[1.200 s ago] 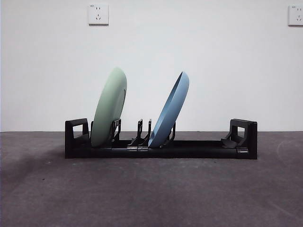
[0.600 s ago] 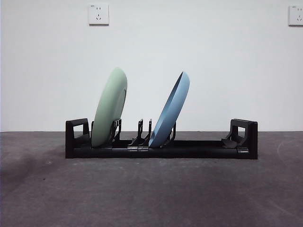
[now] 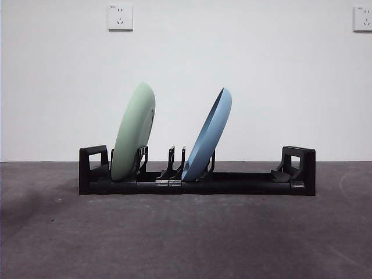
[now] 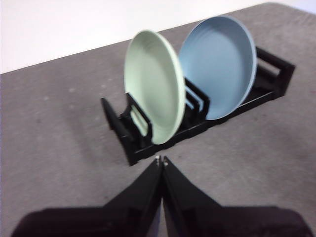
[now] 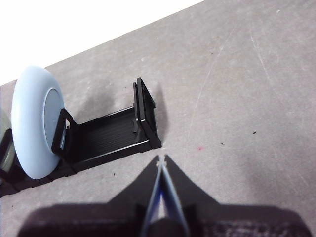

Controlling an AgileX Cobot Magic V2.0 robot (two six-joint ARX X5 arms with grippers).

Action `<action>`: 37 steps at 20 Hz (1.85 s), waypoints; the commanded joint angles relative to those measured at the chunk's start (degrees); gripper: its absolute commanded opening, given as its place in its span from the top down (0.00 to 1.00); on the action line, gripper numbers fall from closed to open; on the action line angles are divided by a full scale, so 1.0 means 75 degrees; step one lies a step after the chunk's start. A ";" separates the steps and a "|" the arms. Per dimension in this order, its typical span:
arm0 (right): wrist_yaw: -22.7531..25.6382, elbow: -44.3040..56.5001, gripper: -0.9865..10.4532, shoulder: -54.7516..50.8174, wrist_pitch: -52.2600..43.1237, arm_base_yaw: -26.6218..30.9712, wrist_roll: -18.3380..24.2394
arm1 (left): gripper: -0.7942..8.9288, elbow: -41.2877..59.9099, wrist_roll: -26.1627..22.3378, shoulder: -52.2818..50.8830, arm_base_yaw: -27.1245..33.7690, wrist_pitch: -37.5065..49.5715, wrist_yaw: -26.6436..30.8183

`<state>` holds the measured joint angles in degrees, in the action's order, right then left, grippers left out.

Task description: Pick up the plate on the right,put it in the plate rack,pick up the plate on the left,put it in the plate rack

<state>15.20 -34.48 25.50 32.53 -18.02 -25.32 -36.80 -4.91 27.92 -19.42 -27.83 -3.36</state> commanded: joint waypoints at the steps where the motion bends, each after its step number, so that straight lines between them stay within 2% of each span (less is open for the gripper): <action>1: 0.0023 0.0055 0.92 -0.0006 -0.0047 -0.0006 -0.0073 | 0.92 0.0379 -0.0172 -0.0574 0.0376 0.0064 0.0041; 3: 0.0032 0.0055 0.92 -0.0006 -0.0047 -0.0006 -0.0073 | 0.92 0.1023 -0.0017 -0.1224 0.0816 0.0187 0.0058; 8: 0.0032 0.0055 0.92 -0.0006 -0.0044 -0.0006 -0.0070 | 0.92 0.3238 0.0283 -0.3063 0.1740 0.1647 0.0047; 13: 0.0026 0.0055 0.92 -0.0006 -0.0047 -0.0006 -0.0073 | 0.92 0.4514 0.0723 -0.3710 0.2305 0.2078 0.0044; 36: 0.0023 0.0055 0.92 -0.0003 -0.0050 -0.0006 -0.0061 | 0.92 0.4814 0.0831 -0.3695 0.2352 0.2165 0.0041; 37: 0.0087 0.0055 0.92 -0.0061 -0.0035 0.0009 0.0143 | 0.92 0.4814 0.0831 -0.3695 0.2352 0.2165 0.0041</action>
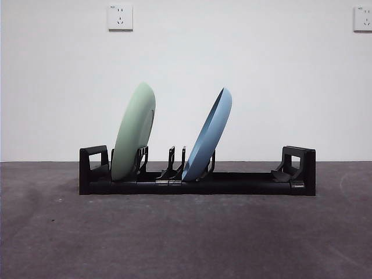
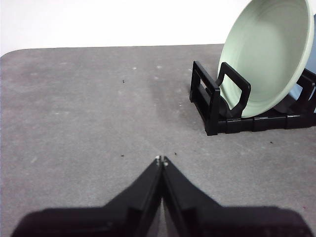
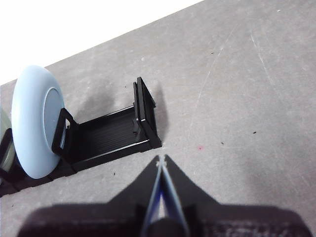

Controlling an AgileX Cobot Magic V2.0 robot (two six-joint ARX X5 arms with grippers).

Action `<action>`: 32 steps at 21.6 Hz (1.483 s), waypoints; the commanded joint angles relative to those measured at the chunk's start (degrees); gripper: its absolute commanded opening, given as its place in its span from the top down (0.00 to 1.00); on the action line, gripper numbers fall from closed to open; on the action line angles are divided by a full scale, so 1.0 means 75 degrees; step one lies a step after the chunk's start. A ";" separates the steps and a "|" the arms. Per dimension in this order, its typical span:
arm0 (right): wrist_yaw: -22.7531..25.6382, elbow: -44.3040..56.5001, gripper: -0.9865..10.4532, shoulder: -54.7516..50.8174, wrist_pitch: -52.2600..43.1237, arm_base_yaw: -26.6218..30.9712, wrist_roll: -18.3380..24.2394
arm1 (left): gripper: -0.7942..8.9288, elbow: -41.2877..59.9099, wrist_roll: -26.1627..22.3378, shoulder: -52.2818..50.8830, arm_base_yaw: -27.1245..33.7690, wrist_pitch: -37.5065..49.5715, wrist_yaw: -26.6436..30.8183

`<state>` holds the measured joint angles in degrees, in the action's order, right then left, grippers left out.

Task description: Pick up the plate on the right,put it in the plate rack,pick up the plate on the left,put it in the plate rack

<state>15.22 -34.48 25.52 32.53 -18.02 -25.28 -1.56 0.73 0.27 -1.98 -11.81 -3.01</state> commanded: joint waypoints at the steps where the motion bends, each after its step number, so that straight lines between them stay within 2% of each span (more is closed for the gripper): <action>1: 0.0271 0.0058 0.92 -0.0242 0.0020 0.0087 0.0393 | 0.92 0.0117 0.0079 -0.0009 0.0026 0.0029 -0.0006; 4: -0.0146 0.0329 0.92 -0.0842 -0.0312 0.0315 0.1574 | 0.92 0.0117 0.0079 -0.0009 0.0026 0.0029 -0.0006; 7: -0.1221 0.1751 0.92 -0.1874 -0.1955 0.0627 0.2652 | 0.92 0.0117 0.0079 -0.0009 0.0026 0.0029 -0.0006; 9: -0.1818 0.2879 0.92 -0.2550 -0.3279 0.0857 0.2699 | 0.92 0.0117 0.0079 -0.0009 0.0026 0.0029 -0.0006; 11: -0.1853 0.3838 0.92 -0.3075 -0.4284 0.1029 0.2693 | 0.92 0.0117 0.0079 -0.0009 0.0026 0.0029 -0.0006; 12: -0.1845 0.4065 0.92 -0.3209 -0.4389 0.1058 0.2690 | 0.92 0.0117 0.0079 -0.0009 0.0026 0.0029 -0.0006; 16: -0.1836 0.4538 0.92 -0.3395 -0.4386 0.1061 0.2699 | 0.92 0.0117 0.0079 -0.0009 0.0026 0.0029 -0.0006; 24: -0.1848 0.4552 0.92 -0.3395 -0.3022 0.1049 0.2681 | 0.92 0.0117 0.0079 -0.0009 0.0026 0.0029 -0.0006; 29: -0.2428 0.4546 0.91 -0.3363 -0.2958 0.1037 0.2629 | 0.92 0.0117 0.0079 -0.0009 0.0026 0.0029 -0.0006; 32: -0.2369 0.4546 0.91 -0.3334 -0.2961 0.1037 0.2637 | 0.92 0.0117 0.0079 -0.0009 0.0026 0.0029 -0.0006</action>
